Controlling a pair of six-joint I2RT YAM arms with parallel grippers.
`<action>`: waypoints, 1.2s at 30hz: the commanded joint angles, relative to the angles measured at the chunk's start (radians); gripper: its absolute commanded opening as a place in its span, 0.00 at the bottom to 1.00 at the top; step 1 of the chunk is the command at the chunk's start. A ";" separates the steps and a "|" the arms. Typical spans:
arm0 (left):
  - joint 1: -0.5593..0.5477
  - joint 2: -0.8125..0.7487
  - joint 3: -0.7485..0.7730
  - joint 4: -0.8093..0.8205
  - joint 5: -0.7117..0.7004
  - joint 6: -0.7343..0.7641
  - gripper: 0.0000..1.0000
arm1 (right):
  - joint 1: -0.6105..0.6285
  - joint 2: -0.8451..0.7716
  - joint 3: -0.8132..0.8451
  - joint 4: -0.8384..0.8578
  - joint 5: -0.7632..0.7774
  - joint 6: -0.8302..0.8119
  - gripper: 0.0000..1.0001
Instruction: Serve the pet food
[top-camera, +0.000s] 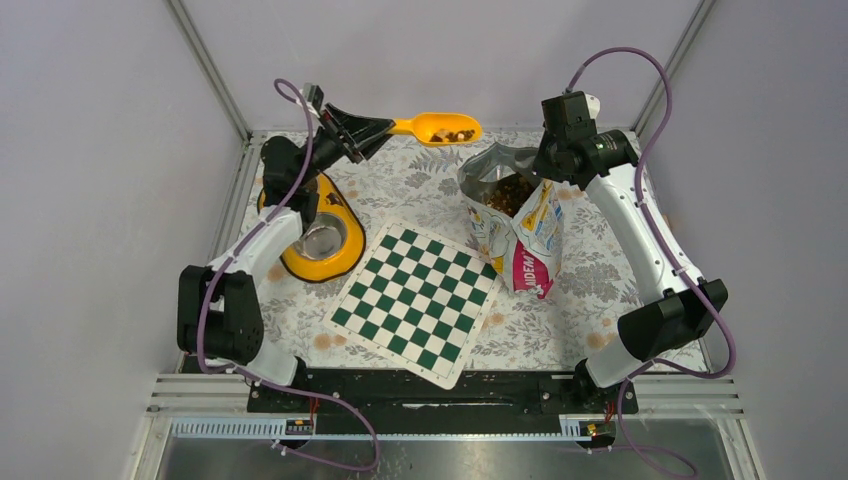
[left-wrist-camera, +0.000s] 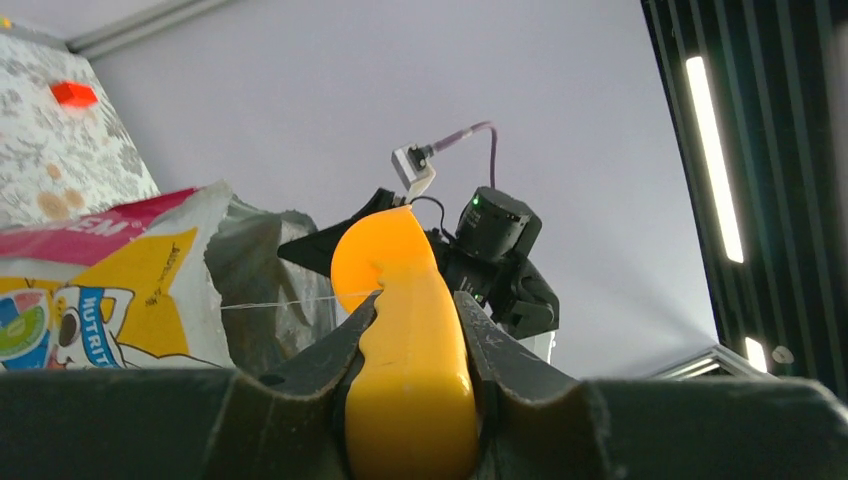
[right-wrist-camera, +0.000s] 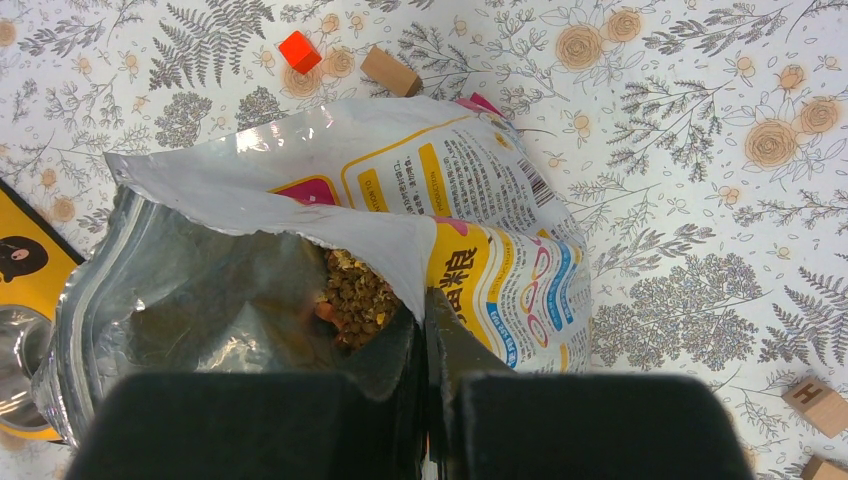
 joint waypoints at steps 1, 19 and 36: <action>0.054 -0.060 0.005 0.038 -0.057 0.001 0.00 | -0.005 -0.040 0.008 0.060 -0.010 0.019 0.00; 0.556 -0.181 -0.273 -0.107 -0.144 0.242 0.00 | -0.014 -0.037 0.003 0.061 -0.001 0.004 0.00; 0.731 -0.041 -0.378 -0.192 -0.406 0.619 0.00 | -0.018 -0.029 0.015 0.061 -0.010 -0.007 0.00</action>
